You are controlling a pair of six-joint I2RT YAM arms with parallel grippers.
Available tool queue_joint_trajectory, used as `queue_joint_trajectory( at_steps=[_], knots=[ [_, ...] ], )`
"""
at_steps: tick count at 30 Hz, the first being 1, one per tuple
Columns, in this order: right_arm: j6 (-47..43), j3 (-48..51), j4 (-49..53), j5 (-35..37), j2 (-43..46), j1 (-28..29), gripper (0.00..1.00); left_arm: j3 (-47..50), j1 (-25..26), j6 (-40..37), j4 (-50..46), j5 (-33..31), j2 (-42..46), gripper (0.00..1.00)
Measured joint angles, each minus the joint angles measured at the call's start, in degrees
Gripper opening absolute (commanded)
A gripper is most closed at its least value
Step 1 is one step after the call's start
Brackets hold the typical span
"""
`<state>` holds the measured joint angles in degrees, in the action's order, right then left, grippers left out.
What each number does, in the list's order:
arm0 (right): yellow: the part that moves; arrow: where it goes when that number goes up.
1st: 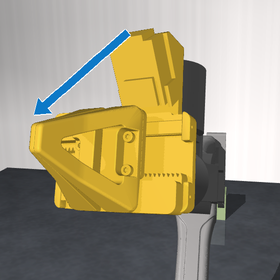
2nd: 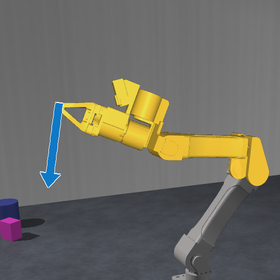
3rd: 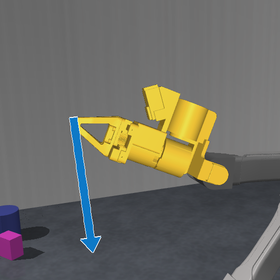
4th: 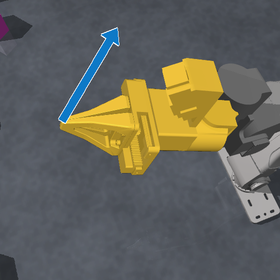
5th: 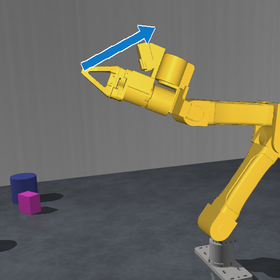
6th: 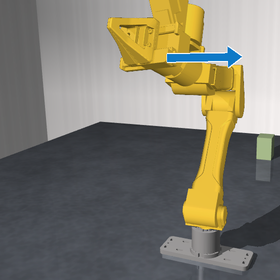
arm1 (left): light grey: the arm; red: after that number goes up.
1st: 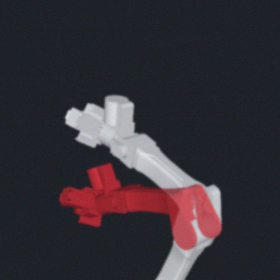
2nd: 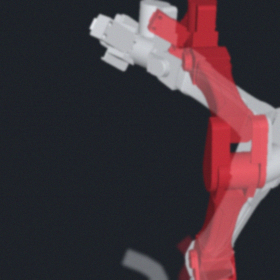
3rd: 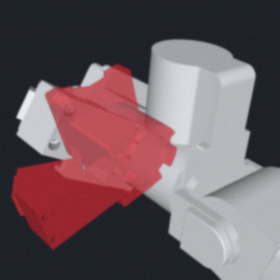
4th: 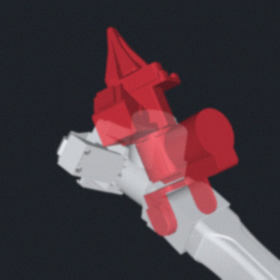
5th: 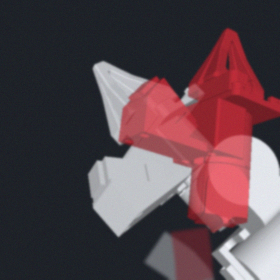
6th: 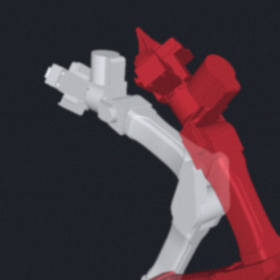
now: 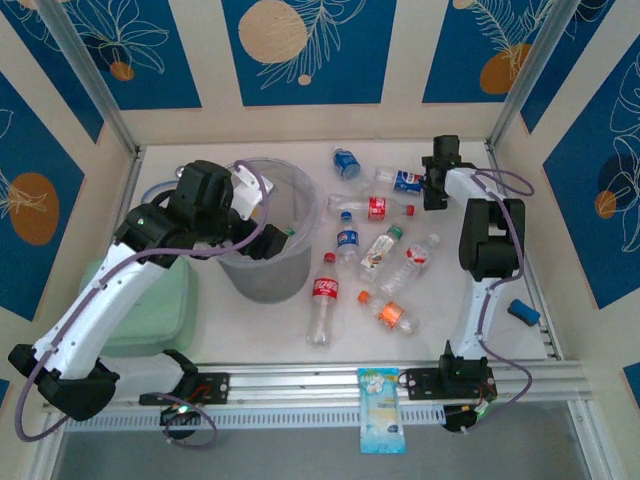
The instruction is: Put the plastic bottles in the bin
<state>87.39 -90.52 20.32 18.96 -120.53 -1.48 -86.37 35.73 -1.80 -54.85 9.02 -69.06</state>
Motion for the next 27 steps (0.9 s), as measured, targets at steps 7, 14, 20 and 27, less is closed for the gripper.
queue_joint_trajectory(
  at_steps=[7,14,20,27],
  knots=[
    [2.2,-3.2,2.5,-1.4,-2.9,-0.6,0.93,0.1,0.0,0.0,0.1,0.3,0.0,0.9],
    [2.9,-4.0,4.0,-2.5,-3.2,-0.9,0.73,2.3,0.0,0.1,2.9,-0.5,1.7,0.91],
    [0.9,-4.0,4.5,-3.4,-3.2,-2.4,0.49,2.6,0.0,0.1,4.8,-0.7,2.7,0.94],
    [-4.9,-5.9,6.7,-3.8,-3.0,-4.6,0.35,2.6,0.0,0.5,6.1,-1.8,2.9,0.95]
  ],
)
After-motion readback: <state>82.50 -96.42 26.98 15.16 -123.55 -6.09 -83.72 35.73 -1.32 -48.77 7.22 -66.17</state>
